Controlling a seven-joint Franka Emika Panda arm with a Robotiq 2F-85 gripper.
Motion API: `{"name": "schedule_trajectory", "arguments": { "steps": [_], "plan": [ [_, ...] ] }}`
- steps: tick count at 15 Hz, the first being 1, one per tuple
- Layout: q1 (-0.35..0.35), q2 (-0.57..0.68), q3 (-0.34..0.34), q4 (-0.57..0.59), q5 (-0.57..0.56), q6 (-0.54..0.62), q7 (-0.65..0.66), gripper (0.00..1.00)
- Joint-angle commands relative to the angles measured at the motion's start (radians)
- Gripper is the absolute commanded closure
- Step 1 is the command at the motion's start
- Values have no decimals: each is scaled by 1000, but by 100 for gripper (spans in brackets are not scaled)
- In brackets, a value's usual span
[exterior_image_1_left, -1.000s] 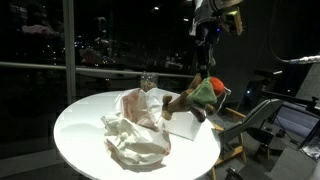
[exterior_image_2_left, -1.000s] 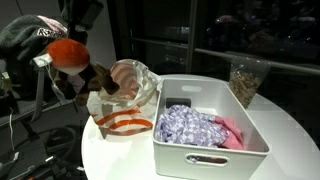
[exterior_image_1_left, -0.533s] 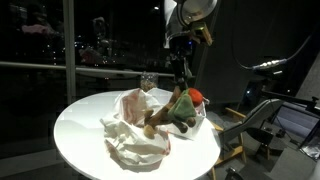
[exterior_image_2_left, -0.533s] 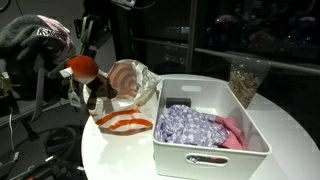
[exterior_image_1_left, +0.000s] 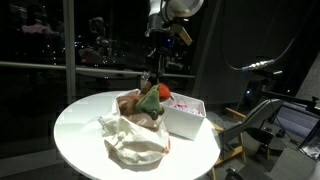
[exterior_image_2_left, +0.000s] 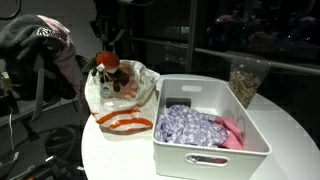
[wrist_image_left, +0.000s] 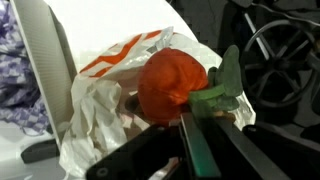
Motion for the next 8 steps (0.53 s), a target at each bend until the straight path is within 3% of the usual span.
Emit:
{"name": "schedule_trajectory", "arguments": {
  "steps": [1,4,8],
  "plan": [
    [-2,34,4,12,6,147,-32,96],
    [-12,70,-5,9,0,218,-19,96],
    [-33,110,-21,11,14,192,1,96]
  ]
}}
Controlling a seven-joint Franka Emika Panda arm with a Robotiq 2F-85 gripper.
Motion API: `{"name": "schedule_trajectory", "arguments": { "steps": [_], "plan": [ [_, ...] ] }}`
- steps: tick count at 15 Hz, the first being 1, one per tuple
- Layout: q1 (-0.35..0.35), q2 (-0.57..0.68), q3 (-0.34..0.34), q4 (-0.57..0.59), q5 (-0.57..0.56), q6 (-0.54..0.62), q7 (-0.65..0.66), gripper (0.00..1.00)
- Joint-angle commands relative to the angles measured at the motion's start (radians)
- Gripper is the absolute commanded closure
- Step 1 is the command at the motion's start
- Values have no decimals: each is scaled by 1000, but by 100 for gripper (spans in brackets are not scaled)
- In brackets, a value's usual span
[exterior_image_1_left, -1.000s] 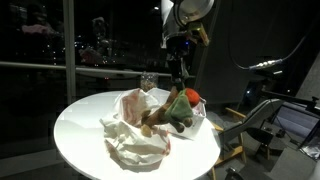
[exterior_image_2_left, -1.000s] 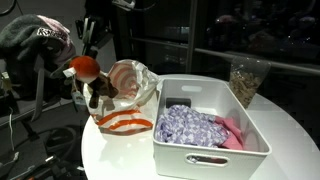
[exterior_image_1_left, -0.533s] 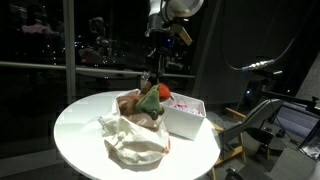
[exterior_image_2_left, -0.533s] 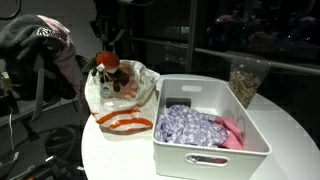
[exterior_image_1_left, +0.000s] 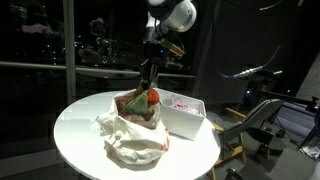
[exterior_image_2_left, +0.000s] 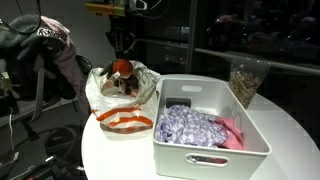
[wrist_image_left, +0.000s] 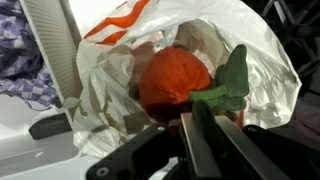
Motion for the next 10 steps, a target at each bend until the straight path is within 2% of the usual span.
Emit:
{"name": "schedule_trajectory", "arguments": {
  "steps": [1,10],
  "plan": [
    [-22,30,-11,12,17,-6,-2,96],
    [-37,97,11,-61,85,-15,-93,96]
  ]
}}
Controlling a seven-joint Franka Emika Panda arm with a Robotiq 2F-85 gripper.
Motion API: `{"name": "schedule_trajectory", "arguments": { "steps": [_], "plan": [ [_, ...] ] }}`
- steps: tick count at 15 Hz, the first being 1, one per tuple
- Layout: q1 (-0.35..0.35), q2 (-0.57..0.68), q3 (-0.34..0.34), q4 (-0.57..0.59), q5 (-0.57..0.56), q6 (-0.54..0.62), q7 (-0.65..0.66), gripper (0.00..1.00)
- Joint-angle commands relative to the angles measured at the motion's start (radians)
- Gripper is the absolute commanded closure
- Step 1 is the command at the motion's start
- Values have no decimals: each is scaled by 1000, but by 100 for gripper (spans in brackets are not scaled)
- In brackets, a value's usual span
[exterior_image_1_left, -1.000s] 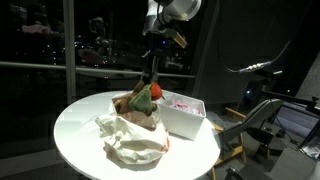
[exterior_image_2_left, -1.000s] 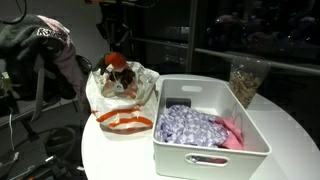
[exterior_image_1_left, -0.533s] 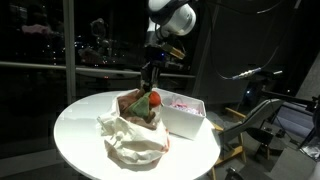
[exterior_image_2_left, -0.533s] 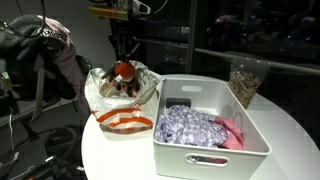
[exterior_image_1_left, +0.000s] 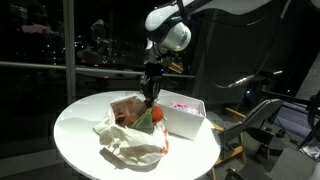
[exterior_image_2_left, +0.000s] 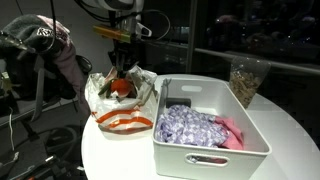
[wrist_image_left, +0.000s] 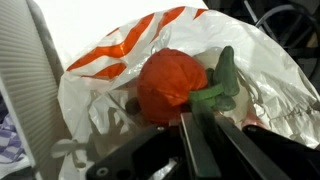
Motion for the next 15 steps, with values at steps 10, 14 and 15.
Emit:
{"name": "schedule_trajectory", "arguments": {
  "steps": [10,14,15],
  "plan": [
    [10,55,54,-24,23,350,-82,89],
    [4,50,53,-37,18,356,-66,49],
    [5,41,51,-39,12,346,-59,42]
  ]
}}
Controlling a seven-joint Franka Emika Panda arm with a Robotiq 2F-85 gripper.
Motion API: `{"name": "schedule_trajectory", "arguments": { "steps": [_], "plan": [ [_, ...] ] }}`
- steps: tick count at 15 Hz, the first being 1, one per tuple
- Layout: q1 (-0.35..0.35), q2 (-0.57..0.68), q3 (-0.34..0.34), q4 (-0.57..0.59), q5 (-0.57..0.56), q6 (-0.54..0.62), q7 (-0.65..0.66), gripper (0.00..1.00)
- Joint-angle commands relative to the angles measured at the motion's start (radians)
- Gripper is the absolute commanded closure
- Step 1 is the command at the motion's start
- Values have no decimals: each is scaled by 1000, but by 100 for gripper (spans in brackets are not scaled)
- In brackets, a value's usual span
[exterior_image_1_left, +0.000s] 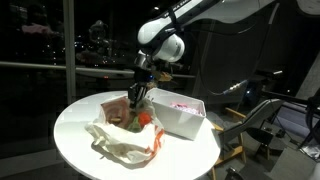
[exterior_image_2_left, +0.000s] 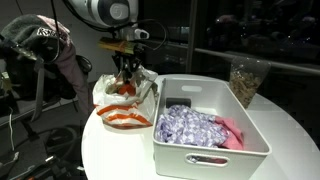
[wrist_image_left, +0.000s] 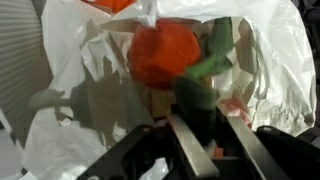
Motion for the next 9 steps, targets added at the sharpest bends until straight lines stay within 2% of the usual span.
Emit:
{"name": "schedule_trajectory", "arguments": {
  "steps": [1,5,6,9],
  "plan": [
    [-7,-28,3,-2,1,-5,7,33],
    [-18,-105,-12,-10,-5,-25,38,5],
    [-25,-123,-21,-9,-2,-21,48,0],
    [-67,-174,-69,6,26,-22,90,0]
  ]
}}
